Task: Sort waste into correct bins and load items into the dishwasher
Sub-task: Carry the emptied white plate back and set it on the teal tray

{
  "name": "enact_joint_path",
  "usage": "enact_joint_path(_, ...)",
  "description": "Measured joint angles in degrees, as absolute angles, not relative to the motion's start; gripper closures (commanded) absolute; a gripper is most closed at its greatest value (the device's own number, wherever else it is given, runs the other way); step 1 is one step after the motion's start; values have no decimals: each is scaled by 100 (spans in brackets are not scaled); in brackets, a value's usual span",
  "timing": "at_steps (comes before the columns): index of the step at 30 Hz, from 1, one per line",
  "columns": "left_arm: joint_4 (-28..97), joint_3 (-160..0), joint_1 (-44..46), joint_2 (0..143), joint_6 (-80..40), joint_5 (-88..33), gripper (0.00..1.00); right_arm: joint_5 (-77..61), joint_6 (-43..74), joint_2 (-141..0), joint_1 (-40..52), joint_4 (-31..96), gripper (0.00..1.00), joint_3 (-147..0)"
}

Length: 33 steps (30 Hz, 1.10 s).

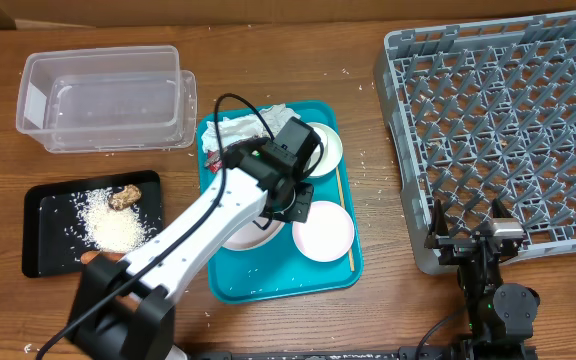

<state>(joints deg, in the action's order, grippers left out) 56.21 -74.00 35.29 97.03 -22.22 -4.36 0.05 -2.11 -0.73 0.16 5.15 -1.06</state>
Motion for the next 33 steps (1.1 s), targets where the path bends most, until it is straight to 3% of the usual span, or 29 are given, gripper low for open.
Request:
enact_joint_path(5,5612,-7400,3529,10068,-2235,-725,95,3,-211,-73,14,515,0,-106)
enact_joint_path(7,5614,-7400,3529,10132,-2231,-814,86,3,-213,-73,14,515,0,-106)
enact_joint_path(9,5614,-7400,3529,10149,-2215,-910,66,5,-213,-73,16,513,0,-106)
enact_joint_path(11,5612,-7402,3529,10149,-2235,-991,38,3,-213,-73,16,513,0,-106)
enact_joint_path(12,5612,-7402,3529,10149,-2237,-1020,34,5,-211,-73,16,515,0,-106)
enact_joint_path(23,6239,-8359,3413,10151,-2078,-987,35,5,-213,-73,16,515,0,-106)
enact_joint_path(33,5297,-9124,2952,10156,-1627,596,32,5,-211,-73,14,515,0,-106)
